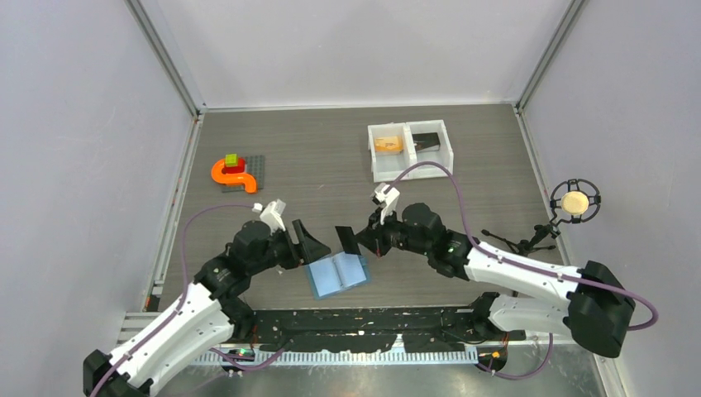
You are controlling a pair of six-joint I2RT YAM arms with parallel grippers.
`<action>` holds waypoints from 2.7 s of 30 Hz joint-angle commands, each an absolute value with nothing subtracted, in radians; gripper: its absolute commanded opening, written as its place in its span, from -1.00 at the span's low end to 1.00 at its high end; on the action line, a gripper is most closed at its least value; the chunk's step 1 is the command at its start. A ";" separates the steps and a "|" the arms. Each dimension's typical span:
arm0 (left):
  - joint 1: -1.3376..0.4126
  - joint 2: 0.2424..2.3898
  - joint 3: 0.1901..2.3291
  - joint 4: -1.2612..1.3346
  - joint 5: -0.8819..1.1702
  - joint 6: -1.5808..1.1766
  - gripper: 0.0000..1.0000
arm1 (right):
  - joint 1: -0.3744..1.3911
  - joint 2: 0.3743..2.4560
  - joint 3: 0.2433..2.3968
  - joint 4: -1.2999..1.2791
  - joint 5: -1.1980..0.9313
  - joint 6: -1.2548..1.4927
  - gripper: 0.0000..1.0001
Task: Take the credit cards out of the card holder
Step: Remove the credit card from the card holder, then place the credit card in the storage box.
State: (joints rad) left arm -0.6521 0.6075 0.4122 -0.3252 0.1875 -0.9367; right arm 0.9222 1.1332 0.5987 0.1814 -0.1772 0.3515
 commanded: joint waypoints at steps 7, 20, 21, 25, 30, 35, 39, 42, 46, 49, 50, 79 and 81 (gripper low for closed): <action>-0.649 0.389 0.431 -0.283 0.208 -1.205 0.68 | 1.089 0.986 0.554 0.279 0.184 -0.219 -0.89; -0.649 0.370 0.392 -0.182 0.211 -1.332 0.72 | 1.447 1.109 0.640 0.338 0.547 -0.438 -0.89; -0.649 0.375 0.388 -0.180 0.211 -1.339 0.72 | 1.475 1.118 0.645 0.348 0.577 -0.447 -0.89; -0.649 0.387 0.363 -0.154 0.229 -1.375 0.64 | 1.541 1.166 0.662 0.380 0.663 -0.479 -0.89; -0.649 0.365 0.297 -0.097 0.228 -1.441 0.48 | 1.581 1.208 0.676 0.390 0.684 -0.477 -0.89; -0.648 0.335 0.261 -0.078 0.221 -1.474 0.14 | 1.597 1.243 0.690 0.392 0.703 -0.484 -0.90; -0.649 0.298 0.224 -0.050 0.212 -1.511 -0.17 | 1.600 1.275 0.699 0.381 0.711 -0.486 -0.89; -0.649 0.270 0.199 -0.040 0.195 -1.531 -0.40 | 1.605 1.288 0.698 0.388 0.714 -0.491 -0.90; -0.649 0.263 0.171 -0.008 0.192 -1.547 -0.85 | 1.607 1.297 0.676 0.419 0.699 -0.490 -0.80; -0.649 0.282 0.184 -0.006 0.194 -1.509 -1.00 | 1.606 1.303 0.670 0.406 0.682 -0.465 -0.62; -0.649 0.294 0.192 -0.006 0.200 -1.485 -1.00 | 1.606 1.297 0.670 0.389 0.673 -0.450 -0.58; -0.649 0.433 0.265 0.017 0.414 -0.894 -1.00 | 1.057 0.906 0.693 -0.058 -0.318 0.041 -0.02; -0.649 0.437 0.272 0.008 0.444 -0.880 -1.00 | 1.025 0.949 0.728 -0.093 -0.382 0.014 -0.05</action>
